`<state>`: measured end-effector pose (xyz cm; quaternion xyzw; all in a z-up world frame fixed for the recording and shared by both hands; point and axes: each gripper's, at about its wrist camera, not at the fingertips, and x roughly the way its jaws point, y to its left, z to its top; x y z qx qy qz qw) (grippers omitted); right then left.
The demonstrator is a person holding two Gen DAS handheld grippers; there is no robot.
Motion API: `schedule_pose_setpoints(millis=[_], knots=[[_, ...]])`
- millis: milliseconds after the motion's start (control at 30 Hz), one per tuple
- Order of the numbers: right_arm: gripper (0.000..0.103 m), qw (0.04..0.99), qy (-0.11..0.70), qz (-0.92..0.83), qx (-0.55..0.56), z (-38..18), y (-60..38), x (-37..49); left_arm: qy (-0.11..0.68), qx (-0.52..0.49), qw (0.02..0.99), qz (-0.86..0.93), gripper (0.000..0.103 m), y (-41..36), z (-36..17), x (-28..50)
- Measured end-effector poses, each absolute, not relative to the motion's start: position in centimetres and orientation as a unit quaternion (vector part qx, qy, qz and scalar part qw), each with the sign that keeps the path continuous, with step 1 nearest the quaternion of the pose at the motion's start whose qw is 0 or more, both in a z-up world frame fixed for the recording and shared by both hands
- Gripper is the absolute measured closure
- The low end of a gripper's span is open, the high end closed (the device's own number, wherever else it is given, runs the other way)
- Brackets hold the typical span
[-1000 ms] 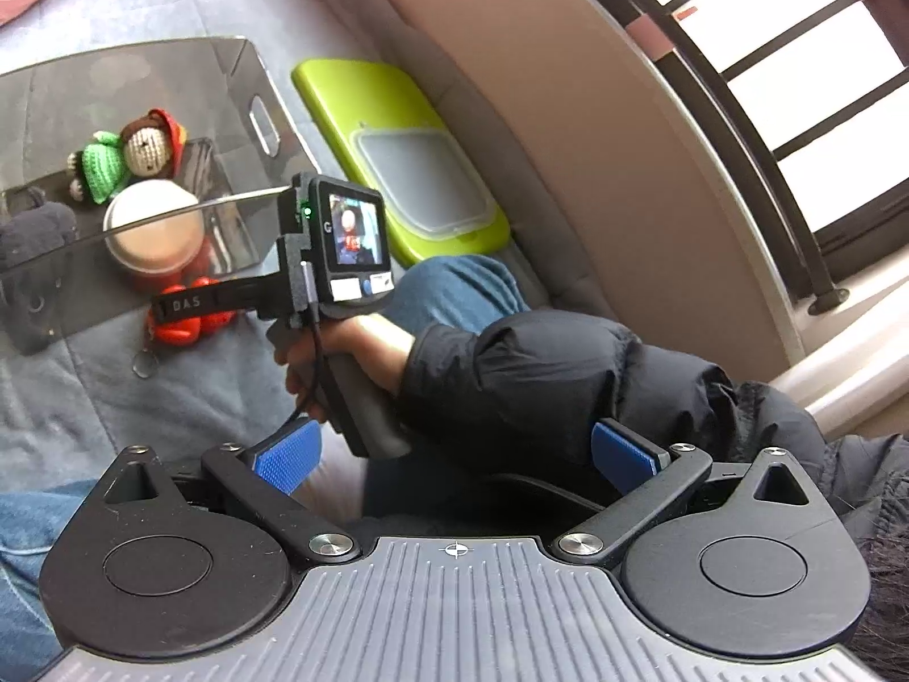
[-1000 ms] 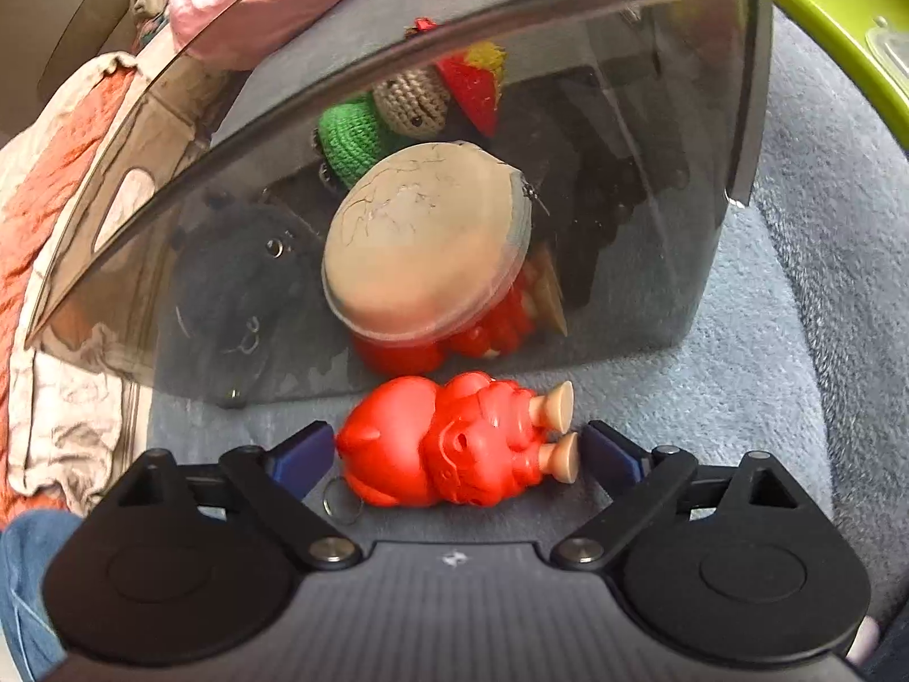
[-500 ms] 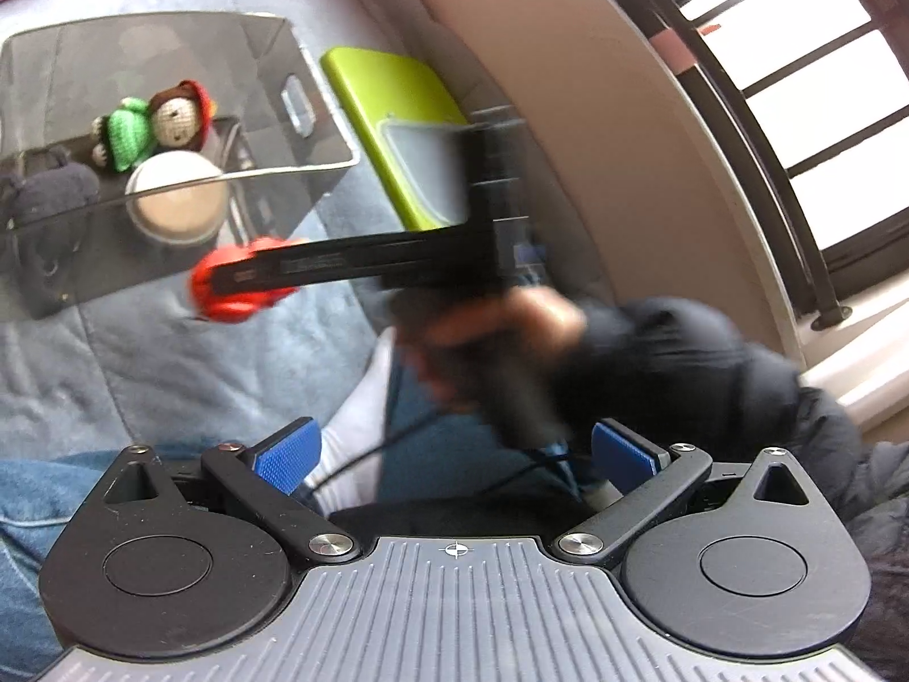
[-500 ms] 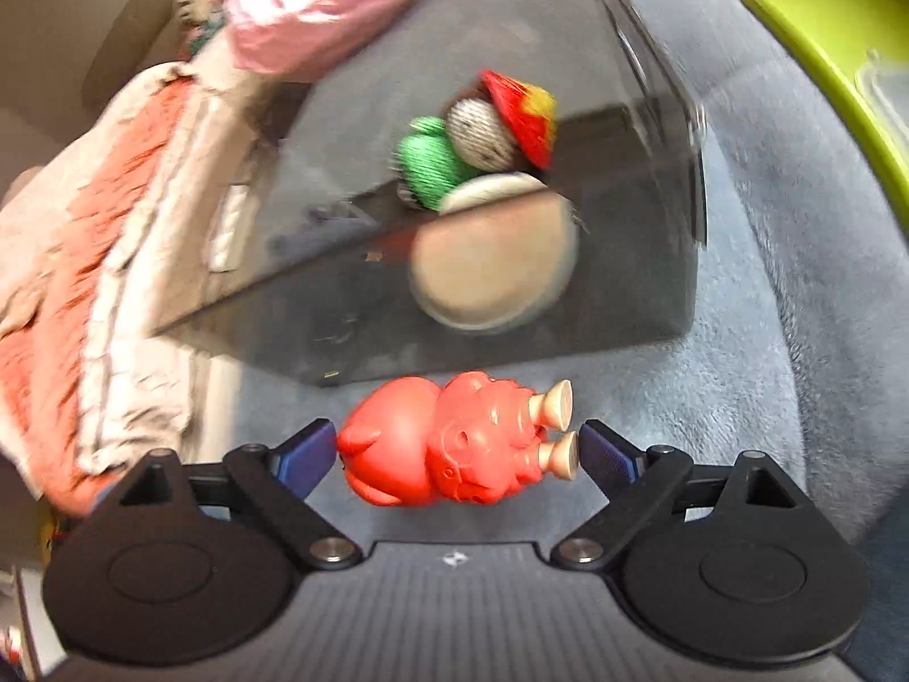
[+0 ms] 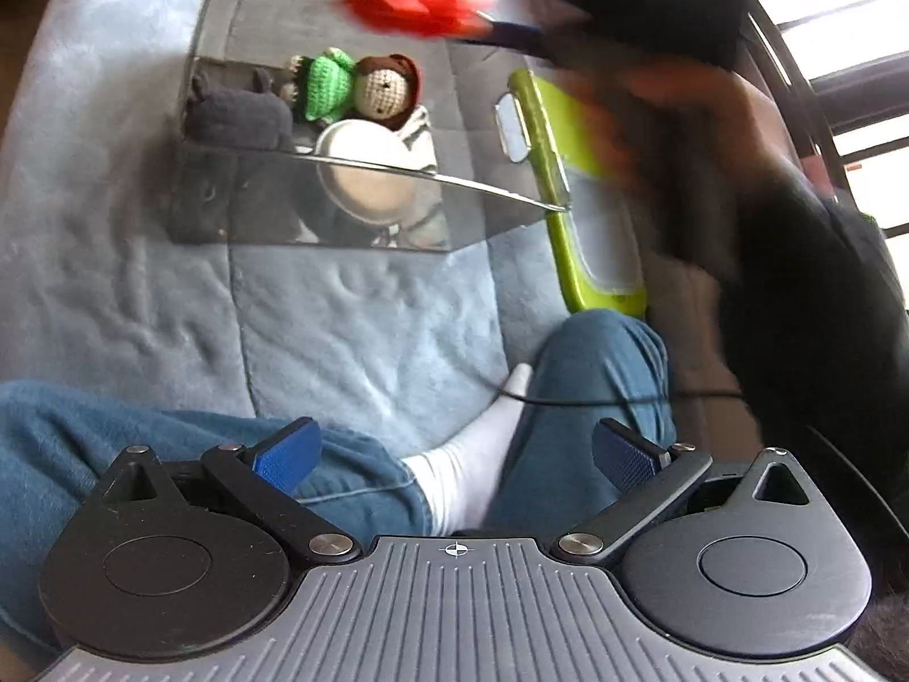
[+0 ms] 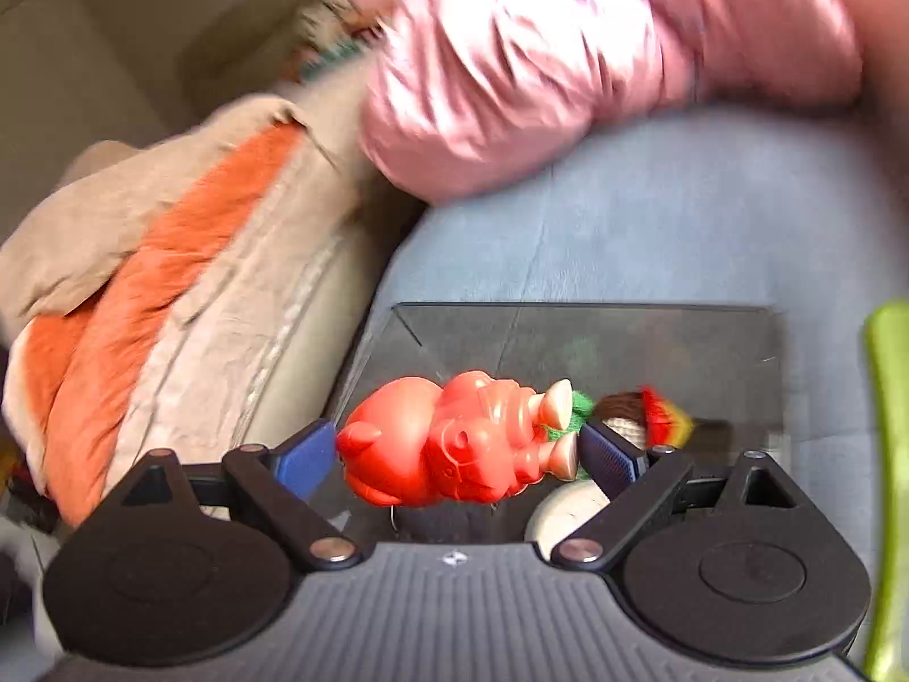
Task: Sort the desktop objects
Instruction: 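Carry the red figure into the clear box and open the right tool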
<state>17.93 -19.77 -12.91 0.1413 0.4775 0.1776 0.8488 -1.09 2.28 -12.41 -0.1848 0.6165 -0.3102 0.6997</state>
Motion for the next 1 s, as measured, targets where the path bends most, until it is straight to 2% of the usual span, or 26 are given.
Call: schedule_pose_setpoints(millis=[200, 400, 733, 1000], knots=[[0.010, 0.805, 0.557, 0.131, 0.155, -21.4, -15.1, 25.5, 0.624, -0.164, 0.702, -0.301, 0.000, 2.9, -12.5, 0.8], [0.010, 0.785, 0.594, 0.105, 0.141, -25.5, -13.3, 27.6, 0.634, -0.174, 0.691, -0.301, 0.000, 3.4, -13.6, 2.3], [0.009, 0.761, 0.616, 0.103, 0.173, -27.0, -13.3, 27.1, 0.637, -0.175, 0.689, -0.299, 0.000, 3.5, -13.9, 2.3], [0.011, 0.761, 0.601, 0.139, 0.198, -25.2, -15.0, 26.6, 0.633, -0.161, 0.694, -0.303, 0.000, 2.2, -13.1, 1.4]])
